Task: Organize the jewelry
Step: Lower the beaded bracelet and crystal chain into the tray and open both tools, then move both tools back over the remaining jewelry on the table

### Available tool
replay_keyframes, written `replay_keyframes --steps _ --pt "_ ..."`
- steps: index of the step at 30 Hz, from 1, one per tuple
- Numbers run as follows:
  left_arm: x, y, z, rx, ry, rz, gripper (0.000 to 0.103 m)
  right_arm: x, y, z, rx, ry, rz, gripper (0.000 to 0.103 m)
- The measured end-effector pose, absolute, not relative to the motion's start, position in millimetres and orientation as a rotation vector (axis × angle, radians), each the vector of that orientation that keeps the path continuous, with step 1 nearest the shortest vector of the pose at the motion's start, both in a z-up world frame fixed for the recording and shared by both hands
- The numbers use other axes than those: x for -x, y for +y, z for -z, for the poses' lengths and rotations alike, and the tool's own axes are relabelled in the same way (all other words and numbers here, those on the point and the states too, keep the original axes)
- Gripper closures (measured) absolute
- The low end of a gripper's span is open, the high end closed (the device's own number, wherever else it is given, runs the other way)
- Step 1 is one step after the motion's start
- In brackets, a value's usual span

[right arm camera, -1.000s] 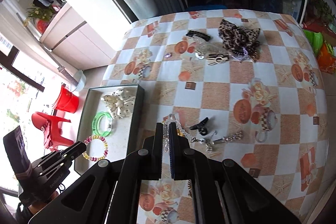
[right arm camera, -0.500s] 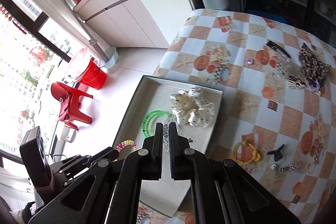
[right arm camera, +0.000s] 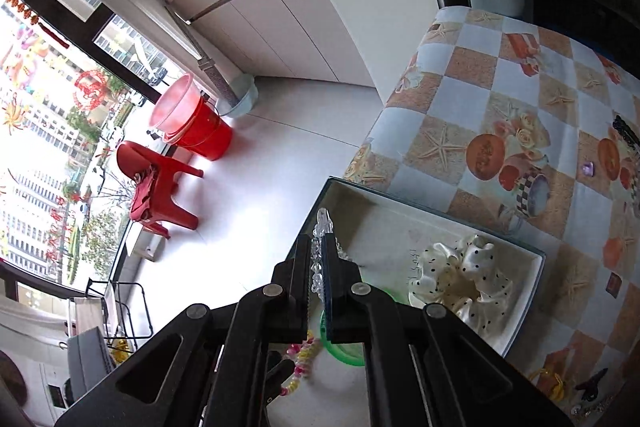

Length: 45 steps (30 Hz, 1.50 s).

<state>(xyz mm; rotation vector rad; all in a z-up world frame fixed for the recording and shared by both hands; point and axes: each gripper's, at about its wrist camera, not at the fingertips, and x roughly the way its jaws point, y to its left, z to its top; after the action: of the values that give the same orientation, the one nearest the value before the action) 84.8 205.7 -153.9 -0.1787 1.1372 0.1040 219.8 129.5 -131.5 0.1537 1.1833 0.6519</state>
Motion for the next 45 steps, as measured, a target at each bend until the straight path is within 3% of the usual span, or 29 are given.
replay_keyframes --steps 11,21,22,23,24,25,32,35,36,38,45 --pt "-95 188 181 0.118 1.213 -0.118 0.092 -236 102 187 -0.151 1.295 -0.539 0.097" --pt "-94 185 181 0.072 1.217 -0.148 0.092 -237 101 192 -0.156 1.336 -0.543 0.093" --pt "-95 186 181 0.072 1.218 -0.148 0.085 -237 100 190 -0.159 1.333 -0.547 0.084" --pt "-95 186 181 0.075 1.222 -0.145 0.071 -236 99 187 -0.166 1.329 -0.555 0.076" --pt "-96 187 179 0.078 1.220 -0.152 0.029 -235 98 183 -0.175 1.321 -0.564 0.058" --pt "-94 188 176 0.077 1.199 -0.172 0.008 -234 96 179 -0.185 1.311 -0.575 0.049" --pt "-93 184 162 0.056 1.173 -0.181 0.008 -224 80 155 -0.231 1.274 -0.576 0.046" --pt "-93 183 157 0.051 1.163 -0.183 0.007 -218 69 146 -0.255 1.262 -0.572 0.037" --pt "-92 181 156 0.052 1.162 -0.185 0.000 -216 65 143 -0.261 1.257 -0.568 0.032" --pt "-89 178 151 0.050 1.156 -0.189 0.000 -211 54 139 -0.276 1.252 -0.559 0.023" --pt "-88 160 136 0.008 1.147 -0.157 0.000 -189 5 136 -0.343 1.257 -0.475 0.014"
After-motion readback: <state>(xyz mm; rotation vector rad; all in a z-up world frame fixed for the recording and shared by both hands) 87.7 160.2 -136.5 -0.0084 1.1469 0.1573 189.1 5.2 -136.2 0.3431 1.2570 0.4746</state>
